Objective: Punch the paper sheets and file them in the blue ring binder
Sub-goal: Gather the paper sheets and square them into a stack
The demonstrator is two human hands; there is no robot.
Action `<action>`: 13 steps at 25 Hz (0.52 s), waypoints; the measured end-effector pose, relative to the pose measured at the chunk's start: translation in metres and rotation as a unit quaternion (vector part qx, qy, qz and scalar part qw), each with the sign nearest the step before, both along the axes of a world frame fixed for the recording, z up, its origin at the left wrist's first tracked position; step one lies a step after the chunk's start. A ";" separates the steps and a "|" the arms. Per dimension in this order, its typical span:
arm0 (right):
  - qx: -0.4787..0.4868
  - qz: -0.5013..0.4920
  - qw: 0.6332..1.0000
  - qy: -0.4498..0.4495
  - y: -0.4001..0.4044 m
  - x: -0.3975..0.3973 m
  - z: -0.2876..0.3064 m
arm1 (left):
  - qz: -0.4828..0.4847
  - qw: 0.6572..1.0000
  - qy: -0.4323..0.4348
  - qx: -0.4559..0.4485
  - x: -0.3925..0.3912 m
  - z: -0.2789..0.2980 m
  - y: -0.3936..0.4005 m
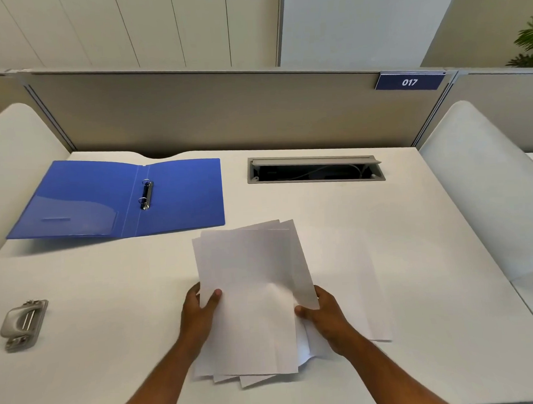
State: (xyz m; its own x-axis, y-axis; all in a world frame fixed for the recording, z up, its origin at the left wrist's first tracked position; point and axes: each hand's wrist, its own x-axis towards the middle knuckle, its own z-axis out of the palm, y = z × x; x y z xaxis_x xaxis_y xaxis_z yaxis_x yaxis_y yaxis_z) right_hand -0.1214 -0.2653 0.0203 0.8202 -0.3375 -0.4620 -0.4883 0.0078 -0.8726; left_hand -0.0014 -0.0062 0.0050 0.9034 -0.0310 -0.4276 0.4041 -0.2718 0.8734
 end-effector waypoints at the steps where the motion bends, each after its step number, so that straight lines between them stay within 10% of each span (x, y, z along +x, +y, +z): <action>1: 0.006 0.005 1.000 -0.007 0.002 0.001 0.003 | -0.012 1.000 -0.003 -0.024 0.000 0.002 -0.001; 8: 0.057 -0.090 0.994 0.017 0.009 0.017 0.007 | -0.037 0.998 -0.042 0.020 -0.006 0.013 -0.028; 13: -0.128 -0.069 0.987 -0.063 0.005 0.029 0.022 | -0.069 0.992 -0.100 -0.027 -0.007 0.050 -0.034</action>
